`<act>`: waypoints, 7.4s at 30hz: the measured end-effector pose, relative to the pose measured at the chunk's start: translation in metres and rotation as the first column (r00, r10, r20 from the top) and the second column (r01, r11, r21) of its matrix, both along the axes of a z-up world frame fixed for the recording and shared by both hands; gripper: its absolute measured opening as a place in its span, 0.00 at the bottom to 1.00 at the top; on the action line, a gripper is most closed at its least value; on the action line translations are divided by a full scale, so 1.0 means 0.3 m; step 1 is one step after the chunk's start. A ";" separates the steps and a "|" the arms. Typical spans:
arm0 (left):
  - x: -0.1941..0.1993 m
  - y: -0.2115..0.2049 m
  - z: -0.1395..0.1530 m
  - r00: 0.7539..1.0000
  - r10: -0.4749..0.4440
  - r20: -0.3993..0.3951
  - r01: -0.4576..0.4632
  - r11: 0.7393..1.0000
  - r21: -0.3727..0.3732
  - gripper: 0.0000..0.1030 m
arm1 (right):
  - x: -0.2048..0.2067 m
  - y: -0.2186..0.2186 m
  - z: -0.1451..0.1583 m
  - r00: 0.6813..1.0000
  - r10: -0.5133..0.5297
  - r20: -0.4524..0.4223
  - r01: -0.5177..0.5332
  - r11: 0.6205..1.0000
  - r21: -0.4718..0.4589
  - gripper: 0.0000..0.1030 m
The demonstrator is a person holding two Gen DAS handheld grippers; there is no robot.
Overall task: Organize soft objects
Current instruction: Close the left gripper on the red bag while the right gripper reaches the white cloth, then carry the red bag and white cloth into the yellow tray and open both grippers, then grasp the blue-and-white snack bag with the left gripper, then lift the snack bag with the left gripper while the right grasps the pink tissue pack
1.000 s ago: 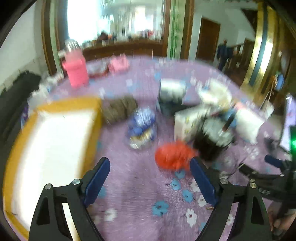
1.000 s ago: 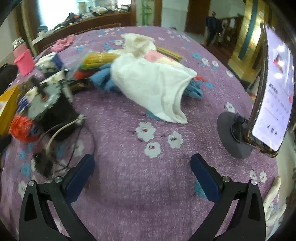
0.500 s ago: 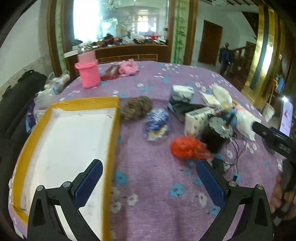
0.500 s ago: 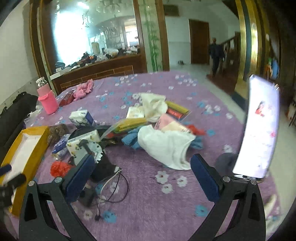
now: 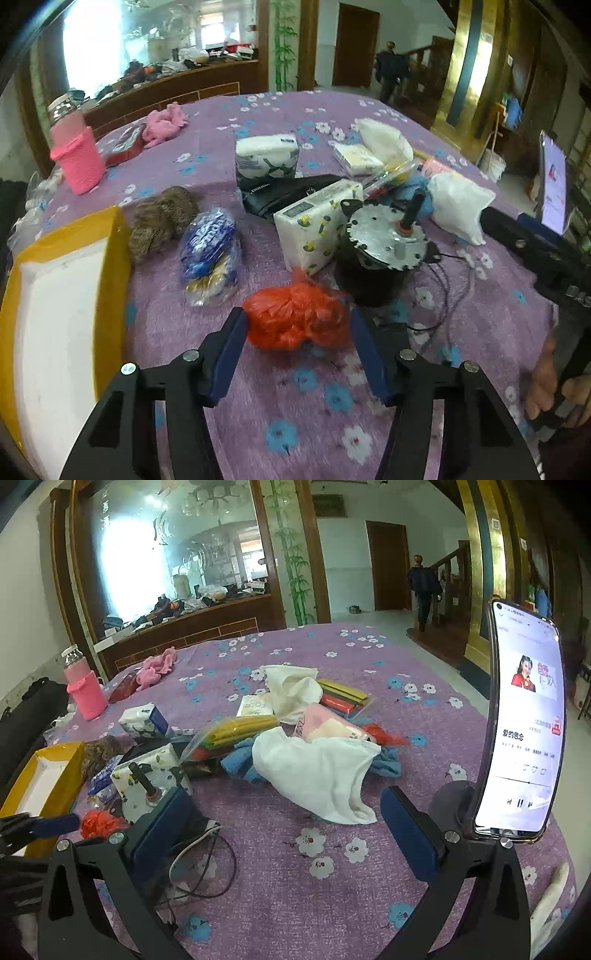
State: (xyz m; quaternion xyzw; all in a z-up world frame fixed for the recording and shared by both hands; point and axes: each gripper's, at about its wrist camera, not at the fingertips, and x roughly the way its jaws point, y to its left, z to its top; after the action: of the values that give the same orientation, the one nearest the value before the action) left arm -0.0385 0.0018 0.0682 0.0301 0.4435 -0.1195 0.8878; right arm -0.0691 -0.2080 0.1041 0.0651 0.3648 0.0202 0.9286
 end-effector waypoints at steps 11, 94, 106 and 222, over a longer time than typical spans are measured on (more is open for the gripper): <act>0.118 0.013 -0.061 1.000 -0.012 -0.018 0.012 1.000 0.011 0.57 | 0.006 0.007 -0.005 1.000 0.011 -0.007 -0.011 1.000 -0.006 1.00; -0.015 0.822 0.292 0.907 0.421 0.032 -0.403 0.886 -0.227 0.43 | 0.295 0.966 0.209 0.778 0.569 -0.265 -0.443 0.797 0.411 0.18; 0.278 0.939 0.034 0.867 0.469 -0.168 -0.498 0.816 -0.294 0.54 | 0.428 1.069 -0.071 0.782 0.487 -0.390 -0.377 0.867 0.325 0.31; -0.143 0.326 0.153 0.981 0.193 0.002 -0.187 0.956 -0.227 0.42 | 0.449 -0.064 -0.111 0.916 -0.136 -0.378 0.074 0.982 -0.176 0.67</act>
State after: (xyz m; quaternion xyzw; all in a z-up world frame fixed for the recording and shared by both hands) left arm -0.0814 0.0997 0.1143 -0.1122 0.4173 -0.0828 0.8980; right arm 0.0655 -0.2273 0.0707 0.0137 0.5380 -0.0722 0.8398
